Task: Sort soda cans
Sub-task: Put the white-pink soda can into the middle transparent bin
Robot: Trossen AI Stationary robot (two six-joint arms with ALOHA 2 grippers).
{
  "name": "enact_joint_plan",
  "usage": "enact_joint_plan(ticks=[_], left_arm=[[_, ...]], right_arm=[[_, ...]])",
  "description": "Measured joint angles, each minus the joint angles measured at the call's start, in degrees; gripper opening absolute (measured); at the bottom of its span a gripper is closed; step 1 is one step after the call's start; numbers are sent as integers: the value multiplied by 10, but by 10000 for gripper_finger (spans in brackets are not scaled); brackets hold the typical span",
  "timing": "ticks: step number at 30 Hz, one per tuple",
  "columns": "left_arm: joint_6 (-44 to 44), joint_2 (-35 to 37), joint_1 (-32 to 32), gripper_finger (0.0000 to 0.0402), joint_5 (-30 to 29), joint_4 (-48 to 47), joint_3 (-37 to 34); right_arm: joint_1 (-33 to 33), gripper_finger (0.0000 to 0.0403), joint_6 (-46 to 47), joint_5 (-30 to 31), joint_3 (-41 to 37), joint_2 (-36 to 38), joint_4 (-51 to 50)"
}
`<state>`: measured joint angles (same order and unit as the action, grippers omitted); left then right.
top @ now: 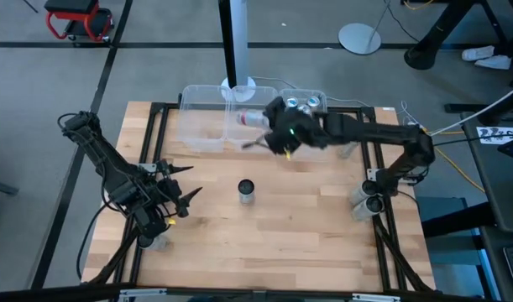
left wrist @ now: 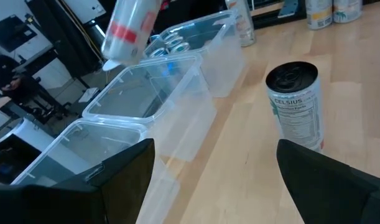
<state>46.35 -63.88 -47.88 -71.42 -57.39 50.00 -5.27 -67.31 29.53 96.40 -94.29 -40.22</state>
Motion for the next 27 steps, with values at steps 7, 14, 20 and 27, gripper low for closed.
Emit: enact_joint_plan(ticks=[7, 14, 20, 27], left_arm=[[-16, 0, 11, 327, -23, 13, 0], [-3, -4, 44, 327, -21, 14, 0], [-7, -4, 101, 327, 22, 55, 0], [-103, -4, 201, 327, 160, 155, 0]], right_arm=[[-91, 259, -90, -56, 0, -32, 41], [-171, 260, -165, -94, 0, -81, 42], [-212, 260, -201, -135, 27, -121, 42], [-217, 260, -215, -158, 164, -216, -65]])
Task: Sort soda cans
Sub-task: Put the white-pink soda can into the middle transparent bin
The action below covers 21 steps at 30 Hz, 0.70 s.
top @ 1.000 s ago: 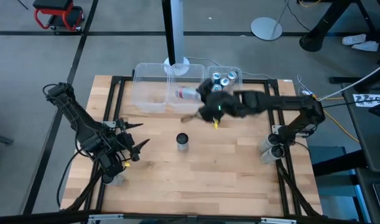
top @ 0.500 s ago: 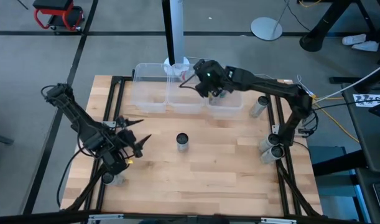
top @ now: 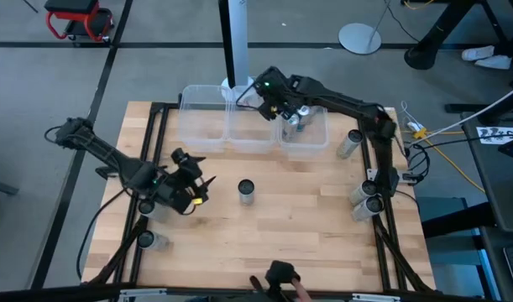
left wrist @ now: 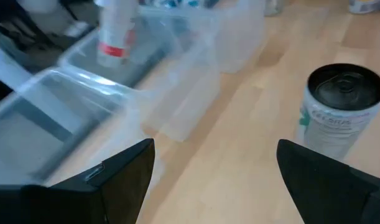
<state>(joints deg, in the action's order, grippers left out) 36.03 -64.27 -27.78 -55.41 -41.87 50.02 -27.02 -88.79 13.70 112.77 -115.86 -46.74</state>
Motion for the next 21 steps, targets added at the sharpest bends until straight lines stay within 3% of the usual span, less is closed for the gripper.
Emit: enact_joint_plan(ticks=[5, 10, 21], left_arm=[[-46, 0, 41, 327, 66, 47, 0], [-50, 0, 51, 327, 77, 48, 0], [-70, 0, 51, 327, 77, 49, 0]], right_arm=[[0, 260, 1, 2, 131, -87, -99], [0, 260, 5, 6, 221, -143, -198], [0, 260, 31, 22, 218, -156, -227]])
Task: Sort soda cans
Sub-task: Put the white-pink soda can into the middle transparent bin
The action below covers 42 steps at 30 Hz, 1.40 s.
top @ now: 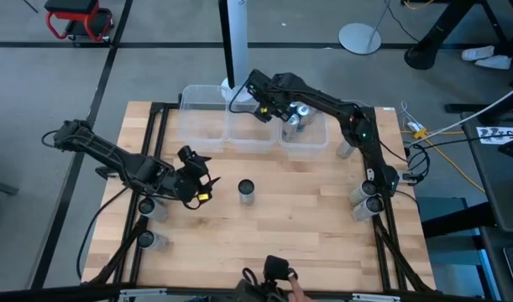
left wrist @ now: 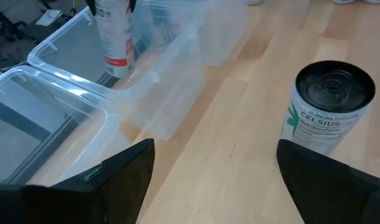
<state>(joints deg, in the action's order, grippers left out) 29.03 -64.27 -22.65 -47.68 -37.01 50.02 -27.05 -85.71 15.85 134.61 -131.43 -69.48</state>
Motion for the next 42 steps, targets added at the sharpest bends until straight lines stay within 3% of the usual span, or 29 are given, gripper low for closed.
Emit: enact_joint_plan(ticks=[15, 28, 37, 42], left_arm=[[-10, 0, -9, 327, 0, -1, 0], [-10, 0, -10, 327, 0, -1, 0], [-10, 0, -10, 327, 0, -2, 0], [-10, 0, -10, 327, 0, -4, 0]], right_arm=[[0, 262, 21, -17, -5, -27, 9], [1, 325, 30, -19, -5, -27, 49], [1, 326, 30, -18, -4, -27, 92], [1, 326, 28, 11, 4, -23, 91]])
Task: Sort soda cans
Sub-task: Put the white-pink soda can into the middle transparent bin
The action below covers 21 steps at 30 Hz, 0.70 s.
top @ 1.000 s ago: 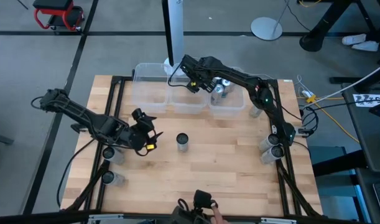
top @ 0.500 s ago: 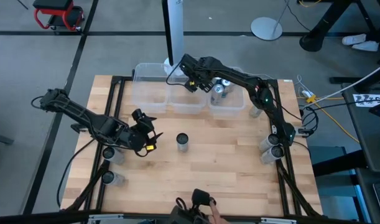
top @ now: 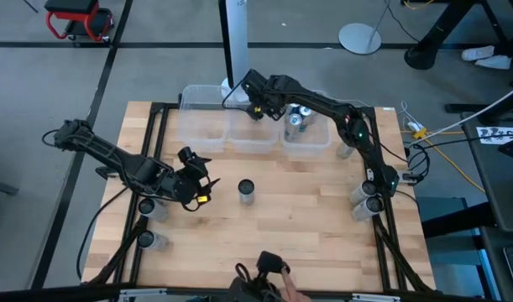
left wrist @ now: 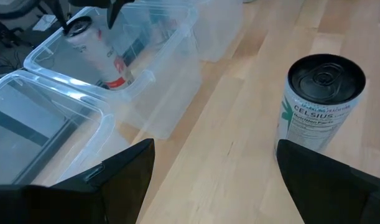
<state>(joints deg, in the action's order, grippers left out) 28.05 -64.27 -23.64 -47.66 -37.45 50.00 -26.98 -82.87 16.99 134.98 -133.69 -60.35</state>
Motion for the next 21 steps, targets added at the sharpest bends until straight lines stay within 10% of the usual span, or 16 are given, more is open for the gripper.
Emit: enact_joint_plan(ticks=[21], left_arm=[[1, 0, 0, 327, 2, -9, 0]], right_arm=[[99, 326, 53, 4, 0, 146, -134]])
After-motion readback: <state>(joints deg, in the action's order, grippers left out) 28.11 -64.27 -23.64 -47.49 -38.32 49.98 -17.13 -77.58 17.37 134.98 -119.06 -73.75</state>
